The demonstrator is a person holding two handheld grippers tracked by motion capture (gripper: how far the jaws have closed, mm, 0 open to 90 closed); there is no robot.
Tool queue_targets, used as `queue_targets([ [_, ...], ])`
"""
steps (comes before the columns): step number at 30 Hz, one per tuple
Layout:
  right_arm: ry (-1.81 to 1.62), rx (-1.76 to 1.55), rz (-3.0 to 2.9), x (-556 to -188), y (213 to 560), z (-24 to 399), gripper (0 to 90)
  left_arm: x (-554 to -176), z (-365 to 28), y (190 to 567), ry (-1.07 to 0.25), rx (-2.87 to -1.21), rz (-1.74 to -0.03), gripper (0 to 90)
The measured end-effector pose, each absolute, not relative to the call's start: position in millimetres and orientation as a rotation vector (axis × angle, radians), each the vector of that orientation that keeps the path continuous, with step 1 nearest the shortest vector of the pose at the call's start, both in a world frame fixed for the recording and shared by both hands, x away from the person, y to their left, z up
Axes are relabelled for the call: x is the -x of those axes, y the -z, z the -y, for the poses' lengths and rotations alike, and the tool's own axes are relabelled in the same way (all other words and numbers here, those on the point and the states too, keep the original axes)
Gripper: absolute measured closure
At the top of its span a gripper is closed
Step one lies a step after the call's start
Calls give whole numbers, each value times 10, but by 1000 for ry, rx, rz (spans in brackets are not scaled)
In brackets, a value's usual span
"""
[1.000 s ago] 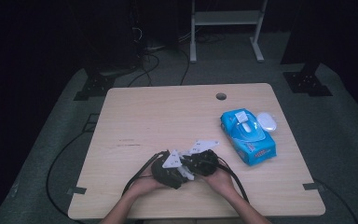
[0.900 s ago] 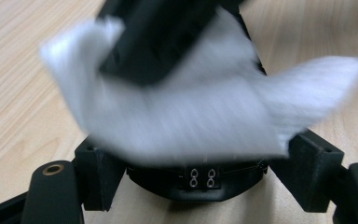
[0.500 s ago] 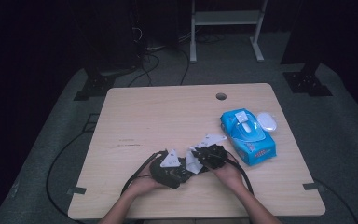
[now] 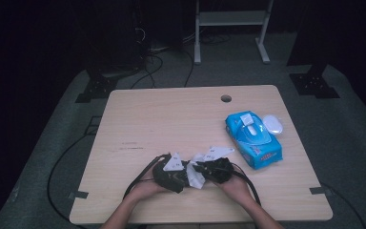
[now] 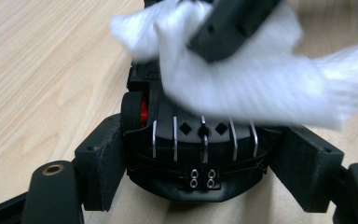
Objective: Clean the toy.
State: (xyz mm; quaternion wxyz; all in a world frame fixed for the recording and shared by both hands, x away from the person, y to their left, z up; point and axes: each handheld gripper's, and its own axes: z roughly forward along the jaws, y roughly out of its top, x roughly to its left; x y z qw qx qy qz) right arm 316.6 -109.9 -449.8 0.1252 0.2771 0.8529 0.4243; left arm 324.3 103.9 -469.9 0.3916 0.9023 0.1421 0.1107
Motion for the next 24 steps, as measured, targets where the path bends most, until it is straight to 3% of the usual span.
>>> queue_targets([
  [10, -1291, -751, -2498, -3175, 4467, 776, 813, -3226, -1030, 4704, -297, -2303, -365, 243],
  [24, -1239, -803, -2515, -3077, 4538, 1225, 815, -3219, -1013, 4705, -308, -2301, -357, 243],
])
